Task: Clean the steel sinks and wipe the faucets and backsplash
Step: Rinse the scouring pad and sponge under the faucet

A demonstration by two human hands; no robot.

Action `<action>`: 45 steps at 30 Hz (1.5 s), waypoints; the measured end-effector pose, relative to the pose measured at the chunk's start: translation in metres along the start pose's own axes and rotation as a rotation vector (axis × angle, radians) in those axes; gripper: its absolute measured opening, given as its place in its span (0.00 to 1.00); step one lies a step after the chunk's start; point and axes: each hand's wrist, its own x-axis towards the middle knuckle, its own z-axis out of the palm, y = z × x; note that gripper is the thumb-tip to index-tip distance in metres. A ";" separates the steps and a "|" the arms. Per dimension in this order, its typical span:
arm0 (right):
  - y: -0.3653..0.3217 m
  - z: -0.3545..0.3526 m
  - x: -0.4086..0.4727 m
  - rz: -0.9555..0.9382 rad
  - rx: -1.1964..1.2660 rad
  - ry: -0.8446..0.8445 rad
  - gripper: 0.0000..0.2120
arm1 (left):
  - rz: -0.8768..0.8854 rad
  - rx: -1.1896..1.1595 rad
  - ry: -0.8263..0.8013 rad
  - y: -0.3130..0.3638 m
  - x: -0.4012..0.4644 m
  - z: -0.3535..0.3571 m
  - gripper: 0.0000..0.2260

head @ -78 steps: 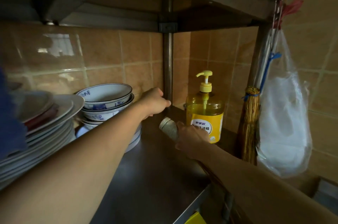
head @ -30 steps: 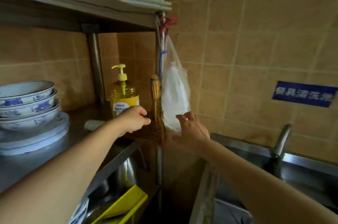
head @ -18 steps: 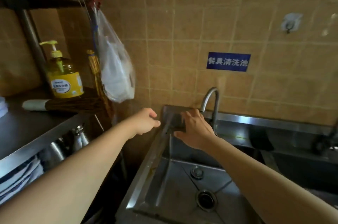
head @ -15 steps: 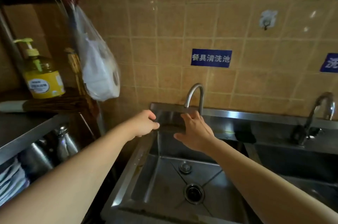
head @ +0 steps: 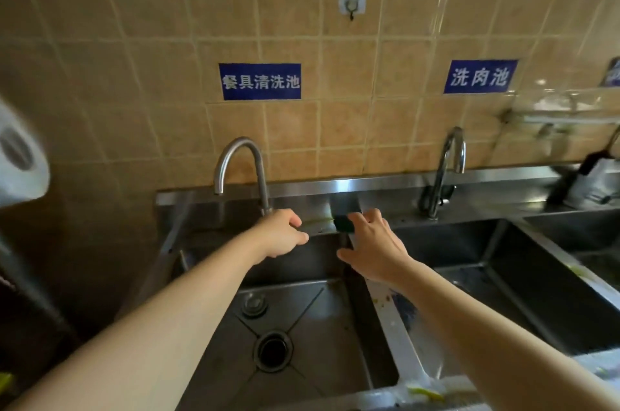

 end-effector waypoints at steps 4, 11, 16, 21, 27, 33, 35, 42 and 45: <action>0.037 0.005 0.027 0.069 0.006 -0.019 0.34 | 0.022 -0.020 -0.063 0.010 0.050 0.028 0.18; 0.094 0.030 0.067 0.177 0.061 -0.048 0.31 | 0.013 0.000 -0.162 0.020 0.122 0.074 0.18; 0.136 0.047 0.097 0.208 0.109 -0.093 0.32 | -0.040 -0.015 -0.162 0.028 0.171 0.102 0.20; 0.176 0.066 0.142 0.197 0.150 -0.136 0.30 | -0.104 -0.041 -0.109 0.033 0.221 0.134 0.17; 0.219 0.088 0.203 0.129 0.195 -0.236 0.32 | -0.231 0.047 0.045 0.025 0.288 0.171 0.14; 0.254 0.108 0.239 0.088 0.219 -0.257 0.31 | -0.374 0.092 0.189 0.009 0.339 0.211 0.18; 0.263 0.113 0.244 0.073 0.214 -0.267 0.30 | -0.417 0.118 0.225 0.011 0.346 0.221 0.19; 0.286 0.123 0.247 0.038 0.232 -0.278 0.29 | -0.560 -0.050 0.256 0.018 0.358 0.236 0.19; 0.290 0.120 0.245 0.059 0.232 -0.259 0.29 | -0.575 -0.236 0.272 0.024 0.356 0.235 0.15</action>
